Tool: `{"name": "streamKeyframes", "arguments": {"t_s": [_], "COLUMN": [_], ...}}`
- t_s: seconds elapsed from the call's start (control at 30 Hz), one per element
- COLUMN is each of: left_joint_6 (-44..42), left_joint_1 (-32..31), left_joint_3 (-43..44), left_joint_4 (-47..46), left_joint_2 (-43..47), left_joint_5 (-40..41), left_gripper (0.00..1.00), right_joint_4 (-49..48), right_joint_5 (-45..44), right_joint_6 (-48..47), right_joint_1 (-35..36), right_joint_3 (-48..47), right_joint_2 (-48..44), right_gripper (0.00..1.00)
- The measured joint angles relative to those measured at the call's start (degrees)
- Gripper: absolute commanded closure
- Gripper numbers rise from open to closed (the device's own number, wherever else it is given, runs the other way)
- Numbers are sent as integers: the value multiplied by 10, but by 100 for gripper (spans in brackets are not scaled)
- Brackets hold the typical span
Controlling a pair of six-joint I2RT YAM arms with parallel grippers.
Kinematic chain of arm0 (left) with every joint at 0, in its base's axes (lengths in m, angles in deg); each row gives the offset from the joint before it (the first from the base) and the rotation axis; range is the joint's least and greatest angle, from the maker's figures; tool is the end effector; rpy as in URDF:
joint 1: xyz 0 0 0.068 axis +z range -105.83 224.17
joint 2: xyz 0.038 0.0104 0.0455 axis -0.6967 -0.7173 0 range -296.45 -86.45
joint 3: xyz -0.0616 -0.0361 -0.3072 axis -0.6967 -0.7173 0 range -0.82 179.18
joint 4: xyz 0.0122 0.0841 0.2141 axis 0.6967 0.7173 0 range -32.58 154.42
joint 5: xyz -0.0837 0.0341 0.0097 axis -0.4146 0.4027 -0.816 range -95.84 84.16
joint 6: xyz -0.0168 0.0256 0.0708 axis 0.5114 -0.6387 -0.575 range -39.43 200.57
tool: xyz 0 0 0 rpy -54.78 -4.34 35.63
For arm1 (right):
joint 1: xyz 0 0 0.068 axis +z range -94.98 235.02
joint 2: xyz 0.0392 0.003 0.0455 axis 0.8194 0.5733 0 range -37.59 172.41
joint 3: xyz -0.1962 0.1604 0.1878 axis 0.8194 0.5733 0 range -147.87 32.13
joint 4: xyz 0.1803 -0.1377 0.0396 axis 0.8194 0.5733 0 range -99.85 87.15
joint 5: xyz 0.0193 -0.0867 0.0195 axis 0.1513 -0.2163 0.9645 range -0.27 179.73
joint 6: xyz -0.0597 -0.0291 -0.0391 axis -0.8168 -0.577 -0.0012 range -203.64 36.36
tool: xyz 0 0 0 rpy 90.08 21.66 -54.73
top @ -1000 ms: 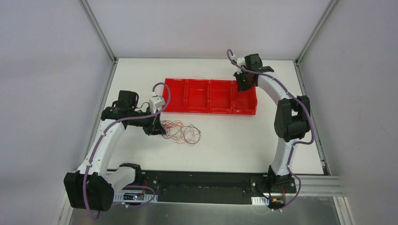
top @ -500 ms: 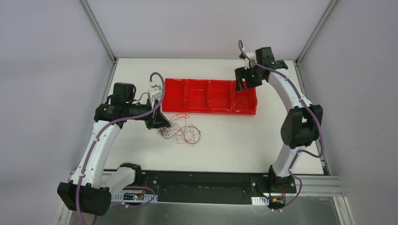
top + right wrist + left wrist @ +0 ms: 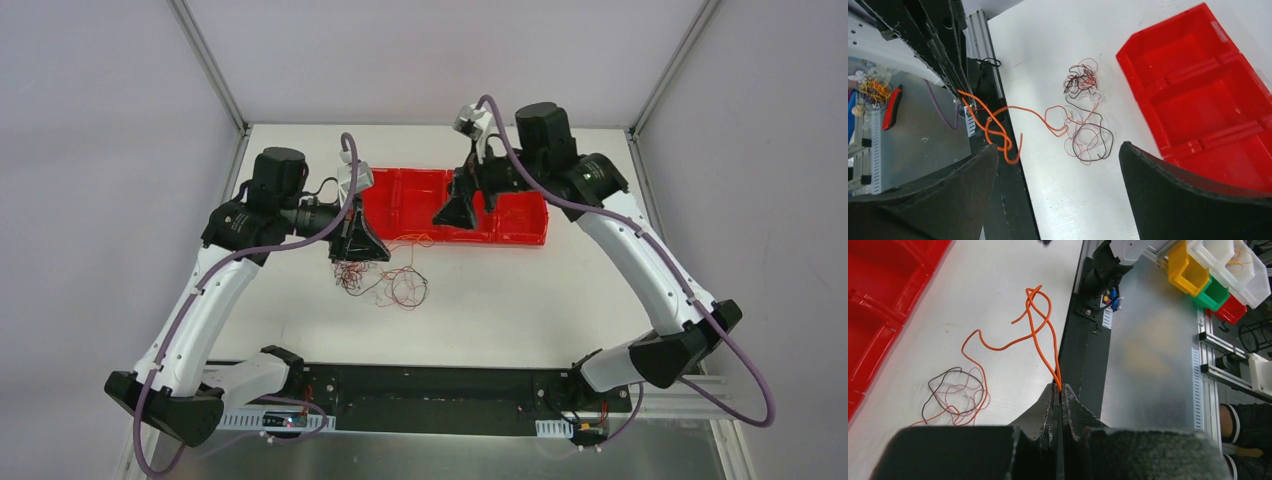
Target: Untangle the cables
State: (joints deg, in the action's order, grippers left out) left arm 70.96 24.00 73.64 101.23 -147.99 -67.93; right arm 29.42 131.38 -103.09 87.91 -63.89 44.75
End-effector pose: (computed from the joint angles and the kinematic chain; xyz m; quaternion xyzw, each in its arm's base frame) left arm 0.1264 -0.1081 0.4361 0.4373 0.6549 -0.4856 0.3796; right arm 0.2126 0.1893 0.4738 -0.5188 0.6263 0.3570 0.4596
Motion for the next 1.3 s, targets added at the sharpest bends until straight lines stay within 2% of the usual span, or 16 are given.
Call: {"name": "streamKeyframes", "arguments": {"t_s": [0.3, 0.4, 0.43, 0.53, 0.57, 0.63, 0.67, 0.73, 0.77, 0.9, 0.97, 1.0, 1.13, 1.2, 1.3], "left_joint_6": [53, 68, 73, 92, 99, 115, 121, 132, 136, 153, 166, 178, 233, 240, 241], "left_joint_1": [-24, -24, -24, -24, -24, -24, -24, -24, -24, -17, 4, 26, 146, 182, 195], "left_joint_3": [36, 40, 40, 40, 40, 40, 40, 41, 40, 40, 36, 29, -19, -40, -88], "left_joint_4": [-30, -45, -50, -67, -74, -89, -94, -105, -110, -135, -143, -154, -213, -227, -241], "left_joint_2": [-19, -19, -19, -19, -19, -19, -19, -18, -17, -5, 10, 21, 54, 53, 36], "left_joint_5": [0, -1, -3, -6, -7, -8, -9, -7, -4, 28, 45, 49, 66, 73, 73], "left_gripper": [100, 100, 100, 100, 100, 100, 100, 100, 94, 54, 37, 32, 31, 31, 35], "right_joint_4": [7, 10, 8, 1, -1, -13, -17, -22, -24, -34, -42, -44, -52, -59, -72], "right_joint_5": [-7, -8, -10, -27, -34, -50, -57, -75, -84, -113, -130, -139, -165, -174, -186], "right_joint_6": [-73, -87, -91, -103, -105, -106, -104, -104, -99, -74, -57, -44, 4, 22, 45], "right_joint_1": [104, 126, 133, 156, 162, 172, 174, 175, 175, 175, 168, 163, 142, 134, 124], "right_joint_3": [-4, 6, 10, 29, 32, 32, 30, 21, 13, -33, -61, -77, -145, -175, -209], "right_joint_2": [33, 31, 29, 20, 17, 15, 14, 14, 14, 13, 9, 6, -12, -17, -25], "right_gripper": [10, 16, 22, 50, 62, 93, 100, 100, 100, 100, 100, 100, 100, 100, 100]}}
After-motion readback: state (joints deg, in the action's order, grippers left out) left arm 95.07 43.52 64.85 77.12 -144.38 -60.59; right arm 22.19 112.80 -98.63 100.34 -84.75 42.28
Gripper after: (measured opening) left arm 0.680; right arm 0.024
